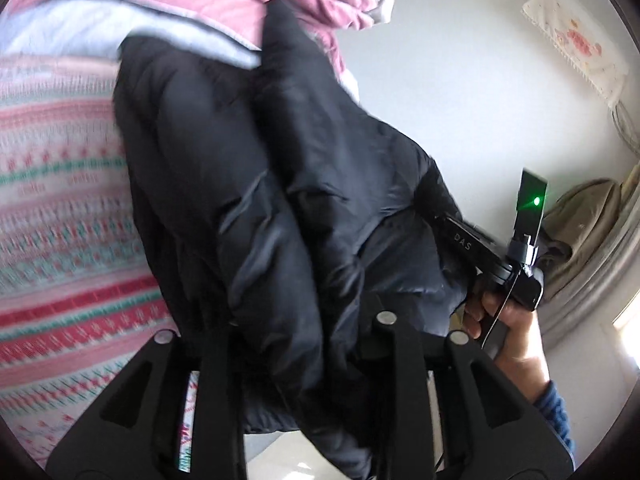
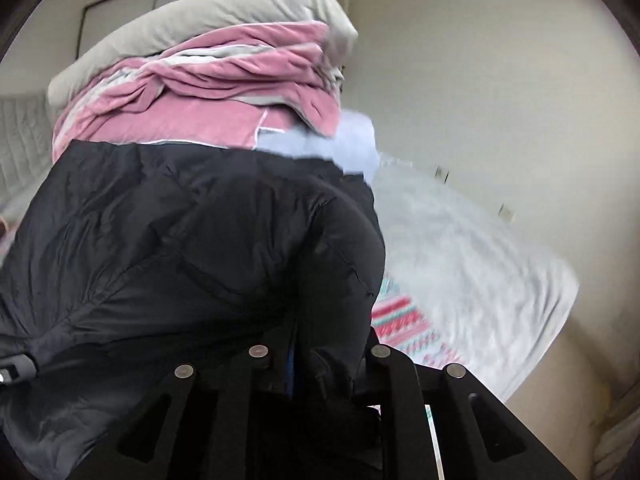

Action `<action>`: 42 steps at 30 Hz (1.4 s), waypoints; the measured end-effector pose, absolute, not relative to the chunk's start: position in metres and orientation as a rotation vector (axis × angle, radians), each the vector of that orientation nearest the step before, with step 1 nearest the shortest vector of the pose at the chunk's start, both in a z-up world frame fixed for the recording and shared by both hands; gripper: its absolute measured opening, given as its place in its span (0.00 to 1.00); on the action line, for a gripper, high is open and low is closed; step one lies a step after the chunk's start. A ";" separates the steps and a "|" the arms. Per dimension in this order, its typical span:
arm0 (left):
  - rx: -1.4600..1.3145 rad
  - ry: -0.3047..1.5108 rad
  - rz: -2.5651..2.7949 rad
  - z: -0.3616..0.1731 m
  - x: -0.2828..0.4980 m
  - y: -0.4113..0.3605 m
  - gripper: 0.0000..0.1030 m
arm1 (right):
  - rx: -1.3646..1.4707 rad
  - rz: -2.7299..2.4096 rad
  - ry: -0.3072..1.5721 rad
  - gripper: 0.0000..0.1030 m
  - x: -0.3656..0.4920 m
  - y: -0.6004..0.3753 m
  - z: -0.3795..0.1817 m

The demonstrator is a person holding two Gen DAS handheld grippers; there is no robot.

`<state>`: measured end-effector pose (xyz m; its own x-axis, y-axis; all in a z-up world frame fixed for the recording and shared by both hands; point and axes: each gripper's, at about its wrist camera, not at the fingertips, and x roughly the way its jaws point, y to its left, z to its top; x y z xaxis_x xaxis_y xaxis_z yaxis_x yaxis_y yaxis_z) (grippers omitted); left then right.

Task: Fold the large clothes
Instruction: 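Lift the bundle with both tools and carry it toward the stacked bedding, then set the bundle down beside the bedding and open both tools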

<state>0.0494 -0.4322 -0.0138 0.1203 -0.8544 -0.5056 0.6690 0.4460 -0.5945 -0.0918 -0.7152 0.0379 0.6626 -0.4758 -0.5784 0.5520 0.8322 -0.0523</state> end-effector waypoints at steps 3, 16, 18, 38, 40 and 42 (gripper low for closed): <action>-0.285 0.945 -1.114 -0.019 0.052 -0.432 0.30 | 0.224 -0.561 0.592 0.18 -0.096 -0.724 0.033; -0.236 0.940 -1.065 -0.008 0.041 -0.414 0.46 | 0.298 -0.601 0.622 0.62 -0.108 -0.717 0.035; -0.199 0.924 -1.036 0.001 0.033 -0.407 0.48 | 0.302 -0.615 0.606 0.67 -0.119 -0.709 0.042; 0.003 0.900 -0.956 -0.010 0.026 -0.419 0.57 | 0.297 -0.607 0.697 0.70 -0.098 -0.644 0.000; -0.005 0.906 -0.950 -0.005 0.025 -0.417 0.57 | 0.278 -0.624 0.711 0.70 -0.093 -0.639 0.004; -0.016 0.912 -0.948 0.002 0.023 -0.411 0.57 | 0.275 -0.636 0.713 0.70 -0.094 -0.637 0.006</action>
